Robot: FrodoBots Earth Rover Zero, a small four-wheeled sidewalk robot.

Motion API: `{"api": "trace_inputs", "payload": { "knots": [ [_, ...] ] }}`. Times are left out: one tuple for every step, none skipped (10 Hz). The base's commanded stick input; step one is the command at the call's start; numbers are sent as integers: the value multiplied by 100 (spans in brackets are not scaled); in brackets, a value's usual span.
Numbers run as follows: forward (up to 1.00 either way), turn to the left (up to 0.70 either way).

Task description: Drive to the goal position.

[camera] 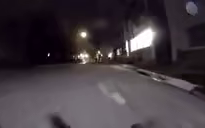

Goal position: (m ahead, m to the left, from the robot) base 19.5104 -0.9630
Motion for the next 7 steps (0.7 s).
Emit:
{"api": "trace_inputs", "payload": {
  "knots": [
    [100, 0],
    [100, 0],
    [100, 0],
    [100, 0],
    [100, 0],
    [100, 0],
    [100, 0]
  ]
}}
